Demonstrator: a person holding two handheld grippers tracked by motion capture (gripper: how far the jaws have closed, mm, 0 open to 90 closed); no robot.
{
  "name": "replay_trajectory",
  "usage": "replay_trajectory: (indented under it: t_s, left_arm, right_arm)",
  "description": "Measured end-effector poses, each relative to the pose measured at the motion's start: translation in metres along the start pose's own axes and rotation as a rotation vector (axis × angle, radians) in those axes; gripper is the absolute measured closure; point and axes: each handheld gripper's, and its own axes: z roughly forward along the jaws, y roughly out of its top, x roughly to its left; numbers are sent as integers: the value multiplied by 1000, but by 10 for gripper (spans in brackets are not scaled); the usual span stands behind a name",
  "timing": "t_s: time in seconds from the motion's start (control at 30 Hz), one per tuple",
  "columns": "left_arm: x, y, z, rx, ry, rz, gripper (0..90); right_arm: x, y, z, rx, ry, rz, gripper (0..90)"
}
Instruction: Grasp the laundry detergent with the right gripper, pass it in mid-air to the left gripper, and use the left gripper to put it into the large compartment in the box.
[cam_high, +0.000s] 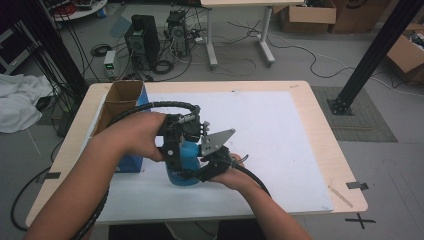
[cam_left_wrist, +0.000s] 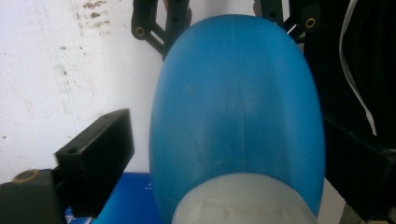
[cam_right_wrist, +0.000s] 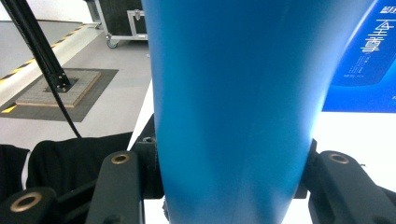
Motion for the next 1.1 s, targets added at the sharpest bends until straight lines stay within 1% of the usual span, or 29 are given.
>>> replay_trajectory:
  t_s: [0.03,0.07,0.1,0.17,0.2,0.33,0.37,0.43,0.53,0.73,0.8,0.87,0.93,0.97,1.1]
  left_arm:
    - [0,0,0,-1,4,1,140]
    - [0,0,0,-3,11,1,149]
    - [0,0,0,-4,14,0,158]
    - [0,0,1,-3,5,-2,165]
    - [0,0,0,2,5,-2,165]
    - [0,0,0,3,3,-4,179]
    - [0,0,0,5,-5,-10,188]
    - [0,1,-1,8,-7,-7,207]
    - [0,1,-2,7,-7,-8,224]
    - [0,1,-4,-1,6,-1,243]
    - [0,1,-4,4,2,-1,255]
    - [0,1,-4,2,5,-6,262]
    - [0,1,-3,7,-6,-5,291]
    - [0,1,-3,5,-1,-4,295]
    - [0,1,-3,5,-4,-6,309]
  right_arm:
    - [0,0,0,6,2,9,475]
    - [1,0,0,8,1,6,475]
    - [0,0,0,1,-4,-8,475]
    - [0,0,1,-1,-3,-17,475]
    - [1,0,0,8,-1,-3,475]
    - [0,0,0,0,1,-8,475]
    - [0,1,1,-5,0,-15,475]
    - [0,1,0,-8,2,-11,475]
    - [0,1,0,-9,1,-13,475]
    - [0,1,0,-7,2,-11,474]
    - [0,1,0,-8,0,-12,474]
    - [0,1,0,-5,2,-2,474]
    - [0,1,0,-8,3,-2,475]
    - [-1,1,0,-7,4,-1,474]
    - [-1,1,0,-8,3,-8,474]
